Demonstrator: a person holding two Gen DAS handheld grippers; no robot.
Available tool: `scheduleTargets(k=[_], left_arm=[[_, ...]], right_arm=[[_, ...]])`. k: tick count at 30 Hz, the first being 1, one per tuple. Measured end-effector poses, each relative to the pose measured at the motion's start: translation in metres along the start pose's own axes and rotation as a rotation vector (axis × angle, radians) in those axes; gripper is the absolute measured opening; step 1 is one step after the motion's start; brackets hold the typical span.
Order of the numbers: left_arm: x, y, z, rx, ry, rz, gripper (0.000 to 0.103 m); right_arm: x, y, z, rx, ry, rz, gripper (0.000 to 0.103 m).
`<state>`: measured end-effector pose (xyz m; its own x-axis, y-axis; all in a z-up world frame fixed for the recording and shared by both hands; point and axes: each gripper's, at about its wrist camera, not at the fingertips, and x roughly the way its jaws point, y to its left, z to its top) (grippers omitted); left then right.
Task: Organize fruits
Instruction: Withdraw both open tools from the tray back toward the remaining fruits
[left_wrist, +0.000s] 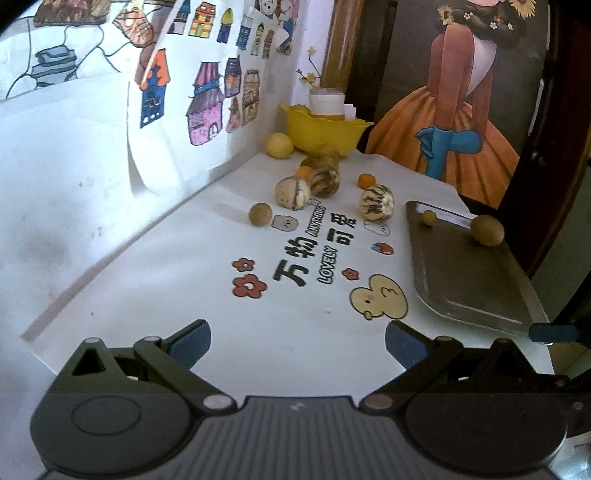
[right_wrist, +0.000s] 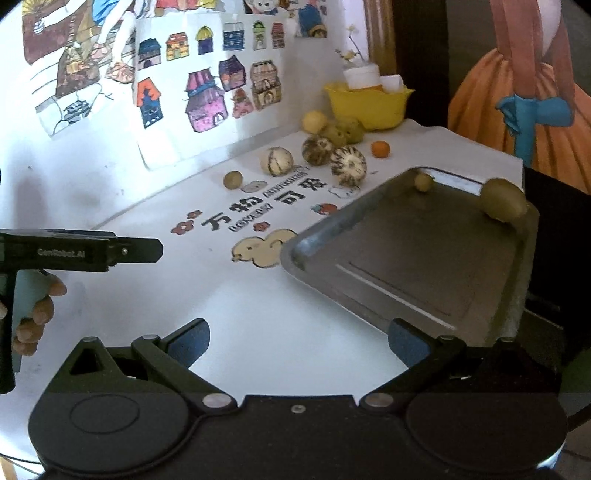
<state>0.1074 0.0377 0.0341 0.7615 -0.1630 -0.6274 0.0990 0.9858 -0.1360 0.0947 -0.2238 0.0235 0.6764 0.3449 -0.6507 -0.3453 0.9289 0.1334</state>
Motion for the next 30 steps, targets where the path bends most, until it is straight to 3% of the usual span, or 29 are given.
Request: scheduleTargets(k=[10,25,30], left_arm=[[0.005,0.021,0.015,0.018,-0.020,0.010,0.102],[0.031,0.032,0.040,0.040,-0.030,0.038,0.102],[0.048,0.033,0.053,0.046,-0.034,0.043,0.102]], right_arm=[[-0.003,0.021,0.036,-0.086,-0.015,0.045,0.102],[0.018,0.021,0.132,-0.243,-0.089,0.056,0.102],[0.041,0.014,0.165,-0.231,-0.062,0.096,0.102]])
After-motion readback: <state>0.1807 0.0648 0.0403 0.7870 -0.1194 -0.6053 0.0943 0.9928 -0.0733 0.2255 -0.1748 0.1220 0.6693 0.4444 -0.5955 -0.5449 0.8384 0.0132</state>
